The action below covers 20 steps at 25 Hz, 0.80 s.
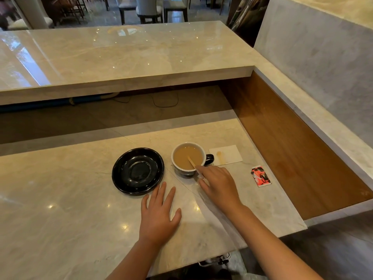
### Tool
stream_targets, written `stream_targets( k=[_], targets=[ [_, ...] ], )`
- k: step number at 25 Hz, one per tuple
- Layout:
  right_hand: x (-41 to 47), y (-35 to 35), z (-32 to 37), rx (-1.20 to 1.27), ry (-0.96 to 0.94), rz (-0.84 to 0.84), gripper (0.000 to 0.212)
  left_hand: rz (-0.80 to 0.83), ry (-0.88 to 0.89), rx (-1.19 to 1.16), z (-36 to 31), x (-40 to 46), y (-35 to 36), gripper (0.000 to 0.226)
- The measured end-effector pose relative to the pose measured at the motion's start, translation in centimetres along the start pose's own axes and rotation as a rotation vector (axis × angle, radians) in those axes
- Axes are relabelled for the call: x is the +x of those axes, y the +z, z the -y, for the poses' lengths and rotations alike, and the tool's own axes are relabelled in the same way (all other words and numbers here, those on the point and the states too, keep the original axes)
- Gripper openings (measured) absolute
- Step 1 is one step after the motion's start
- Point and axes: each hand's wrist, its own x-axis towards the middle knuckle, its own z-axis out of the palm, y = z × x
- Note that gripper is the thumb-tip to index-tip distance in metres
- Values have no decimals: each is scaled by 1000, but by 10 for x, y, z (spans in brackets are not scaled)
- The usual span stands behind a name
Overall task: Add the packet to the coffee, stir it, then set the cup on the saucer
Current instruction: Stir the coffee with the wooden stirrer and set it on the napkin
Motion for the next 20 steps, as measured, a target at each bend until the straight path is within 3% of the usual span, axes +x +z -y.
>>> stream_targets(
  k=[3,10,20],
  targets=[
    [17,3,9,79,16,-74,11,-21,10,1,1,0,2,62],
    [44,-11,-5,550,363,-62,18,-33,25,-2,3,-2,3,62],
    [61,-28,-33,386,292,-31,13,-39,34,-15,3,-2,2,62]
  ],
)
